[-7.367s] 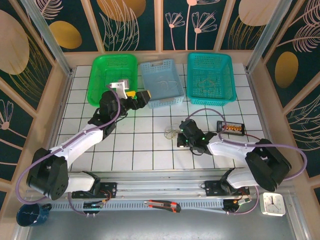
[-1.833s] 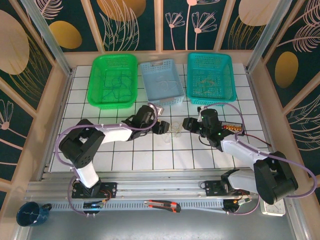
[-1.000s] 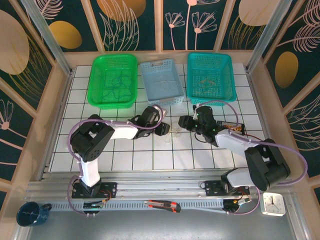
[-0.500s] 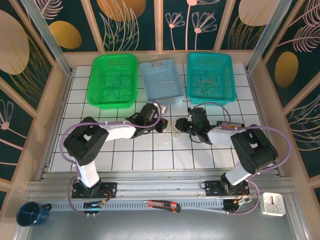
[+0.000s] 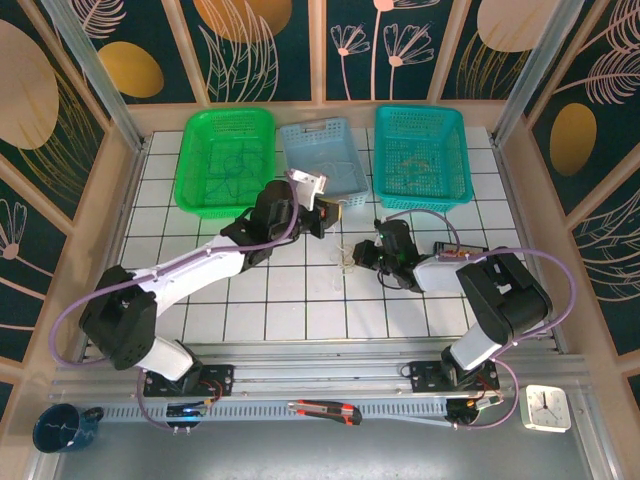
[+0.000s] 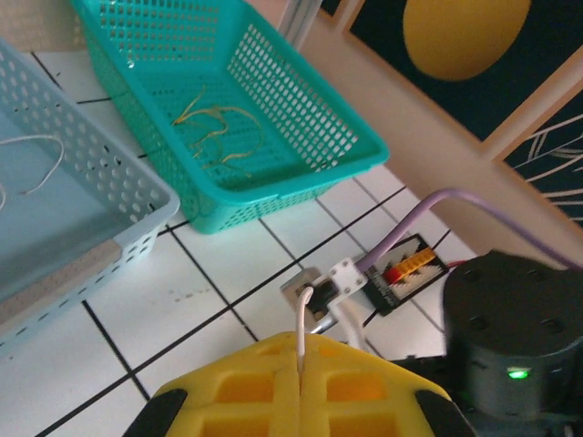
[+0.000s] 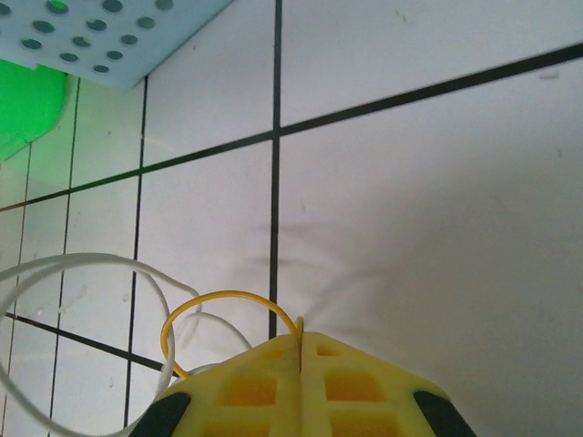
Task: Untangle the cables
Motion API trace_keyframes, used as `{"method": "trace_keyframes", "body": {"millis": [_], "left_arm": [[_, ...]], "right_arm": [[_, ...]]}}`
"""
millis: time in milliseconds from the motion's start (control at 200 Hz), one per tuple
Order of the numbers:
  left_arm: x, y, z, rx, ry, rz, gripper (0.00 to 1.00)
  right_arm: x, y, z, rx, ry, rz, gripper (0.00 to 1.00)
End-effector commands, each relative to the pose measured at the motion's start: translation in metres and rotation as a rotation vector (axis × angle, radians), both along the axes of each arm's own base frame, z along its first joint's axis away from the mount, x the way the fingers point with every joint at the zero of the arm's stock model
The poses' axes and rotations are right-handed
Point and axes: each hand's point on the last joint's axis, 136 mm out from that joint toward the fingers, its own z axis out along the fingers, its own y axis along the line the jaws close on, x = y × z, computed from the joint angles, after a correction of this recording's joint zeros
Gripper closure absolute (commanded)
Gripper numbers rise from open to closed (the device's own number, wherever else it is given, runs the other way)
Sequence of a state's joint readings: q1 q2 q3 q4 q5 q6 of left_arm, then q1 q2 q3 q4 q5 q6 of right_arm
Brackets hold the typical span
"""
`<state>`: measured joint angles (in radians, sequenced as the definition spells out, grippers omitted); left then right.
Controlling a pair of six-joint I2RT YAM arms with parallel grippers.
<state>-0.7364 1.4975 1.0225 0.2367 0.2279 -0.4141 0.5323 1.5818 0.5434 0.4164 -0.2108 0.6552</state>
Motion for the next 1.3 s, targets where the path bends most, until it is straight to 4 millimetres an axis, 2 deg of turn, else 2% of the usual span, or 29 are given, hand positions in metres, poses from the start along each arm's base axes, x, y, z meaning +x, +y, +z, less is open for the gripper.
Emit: {"method": "trace_keyframes", "body": {"millis": [0, 355, 455, 691, 1296], "left_arm": [[-0.006, -0.002, 0.04, -0.11, -0.038, -0.012, 1.0], [-0.014, 0.01, 0.105, -0.223, -0.135, 0.006, 1.0], [-0.016, 0.014, 0.124, -0.257, -0.165, 0.017, 1.0], [-0.017, 0.019, 0.167, -0.307, -0.232, 0.03, 1.0], [-0.009, 0.028, 0.238, -0.3, -0.393, 0.088, 1.0]], "right_arm": [[-0.001, 0.001, 0.003, 0.01, -0.017, -0.007, 1.0], [0.0, 0.002, 0.014, 0.004, -0.033, 0.004, 1.0], [-0.004, 0.008, 0.013, 0.003, -0.032, 0.024, 1.0], [-0.007, 0.006, 0.004, -0.005, -0.017, 0.022, 1.0], [-0.012, 0.006, -0.005, -0.021, -0.002, 0.025, 1.0]]}}
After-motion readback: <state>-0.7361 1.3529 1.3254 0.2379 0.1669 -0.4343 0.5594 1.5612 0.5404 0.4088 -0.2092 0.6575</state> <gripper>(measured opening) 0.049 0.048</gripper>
